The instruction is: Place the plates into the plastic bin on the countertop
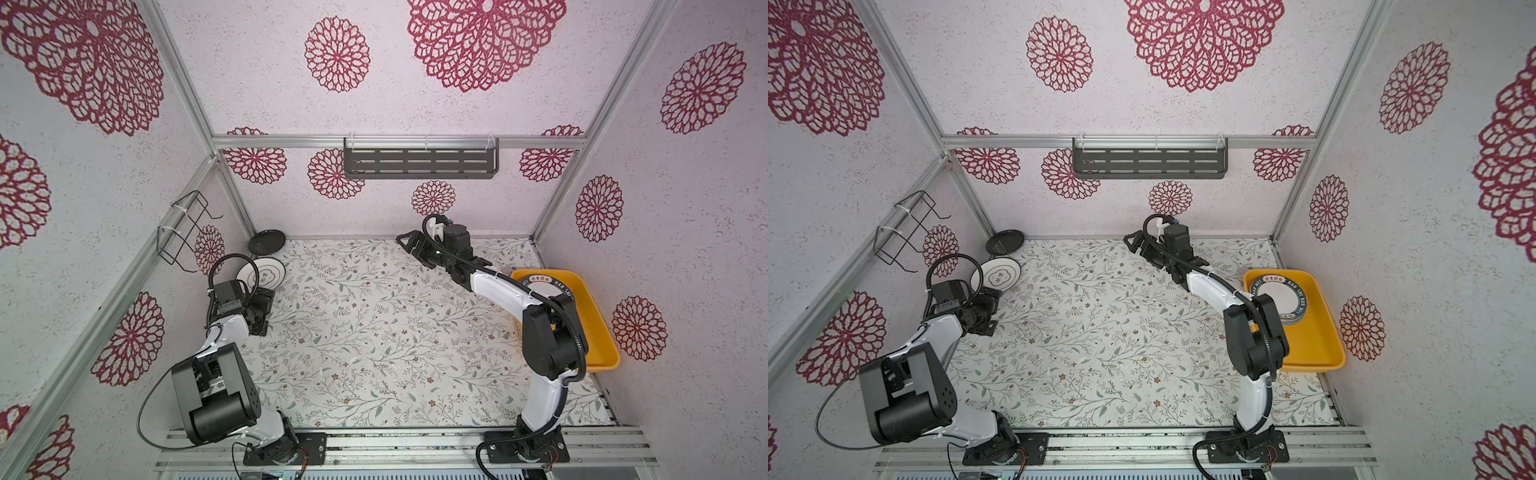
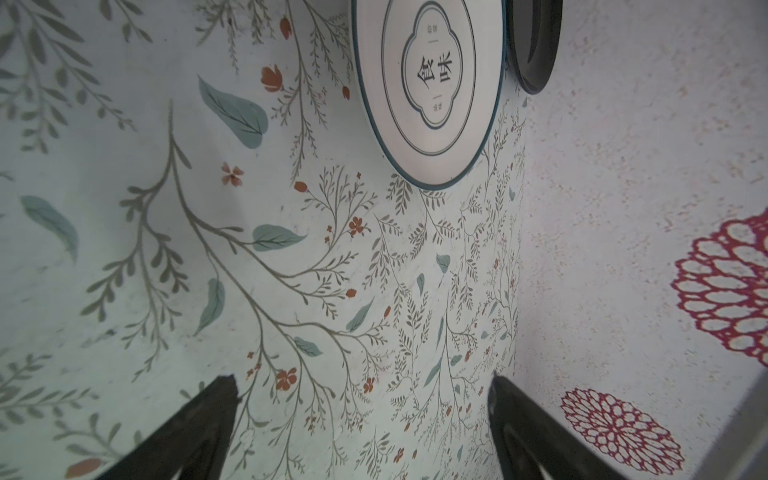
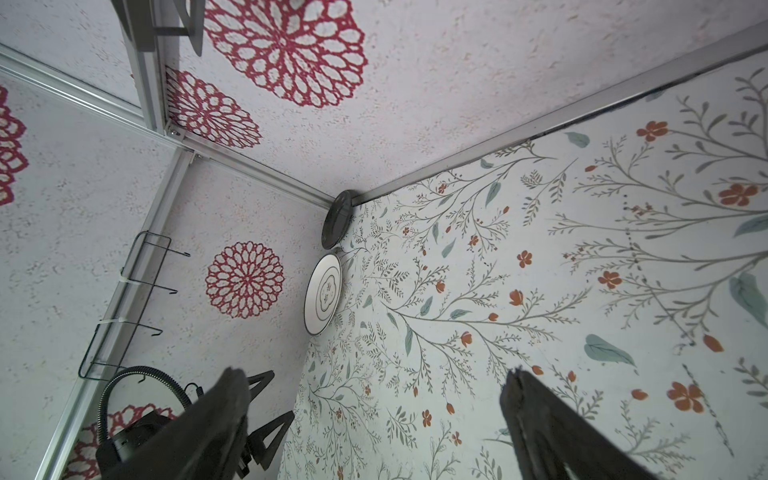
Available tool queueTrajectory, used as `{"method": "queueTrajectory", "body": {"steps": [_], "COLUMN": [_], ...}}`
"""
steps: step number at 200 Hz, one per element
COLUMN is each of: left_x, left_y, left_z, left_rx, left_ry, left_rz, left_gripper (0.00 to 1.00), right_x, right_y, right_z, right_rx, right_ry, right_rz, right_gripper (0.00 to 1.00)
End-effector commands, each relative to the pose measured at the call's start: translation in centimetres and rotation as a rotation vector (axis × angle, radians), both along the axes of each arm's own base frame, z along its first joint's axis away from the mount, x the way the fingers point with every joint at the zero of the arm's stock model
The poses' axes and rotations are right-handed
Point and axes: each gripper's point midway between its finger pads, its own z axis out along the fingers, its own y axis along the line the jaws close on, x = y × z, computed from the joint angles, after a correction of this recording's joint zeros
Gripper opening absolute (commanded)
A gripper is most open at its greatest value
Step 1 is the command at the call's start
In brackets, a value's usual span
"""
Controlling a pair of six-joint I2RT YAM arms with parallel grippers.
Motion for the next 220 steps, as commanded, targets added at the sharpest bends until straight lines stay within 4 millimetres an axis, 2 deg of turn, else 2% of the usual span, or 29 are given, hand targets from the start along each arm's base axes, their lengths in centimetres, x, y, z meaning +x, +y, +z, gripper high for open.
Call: {"method": "queueTrajectory", "body": {"steps": [1,8,20,35,71,102,107,110,121,161,190,220], "left_x": [2.2,2.5,3.4,4.5,6.6,7.7,7.9,7.8,8.2,9.3,9.3,8.7], "left_y": [2.1,2.5,3.1,3.9,5.5,6.2,6.3,6.2,6.5,7.2,7.4,7.4], "left_z": [0.7,0.3,-0.6,-1.6,-3.0,-5.0,-4.9,-6.2,-7.0,-8.8,-10.3,-10.8], "left_rx": [0.017,0.005,-0.02,-0.049,-0.049,-0.07,-0.071,-0.084,-0.089,-0.103,-0.131,-0.128], "left_ry": [-0.069,-0.073,-0.08,-0.082,-0.085,-0.045,-0.049,-0.024,-0.015,0.021,0.064,0.095], "left_rz": [0.041,0.048,0.051,0.05,0.085,0.098,0.101,0.103,0.108,0.123,0.154,0.179], "left_gripper": [0.98,1.0,0.93,0.92,0.91,0.84,0.82,0.81,0.8,0.64,0.52,0.39], "right_x": [0.9,1.0,1.3,1.8,2.9,3.3,3.4,3.5,3.9,5.3,6.0,6.2], "right_y": [0.8,1.1,1.6,1.9,1.7,1.7,1.6,1.5,1.3,0.7,0.4,-0.2], "right_z": [3.8,3.8,4.0,4.2,4.1,3.8,3.8,3.9,3.9,3.7,3.9,3.5], "right_rx": [0.051,0.062,0.1,0.147,0.147,0.135,0.133,0.133,0.132,0.131,0.131,0.114], "right_ry": [-0.092,-0.092,-0.093,-0.099,-0.105,-0.092,-0.094,-0.093,-0.095,-0.096,-0.1,-0.09], "right_rz": [0.033,0.043,0.055,0.053,0.017,0.004,-0.002,-0.006,-0.019,-0.047,-0.065,-0.09], "right_gripper": [0.99,0.99,0.99,0.99,0.99,0.99,0.99,0.99,0.99,0.99,0.99,0.99]}}
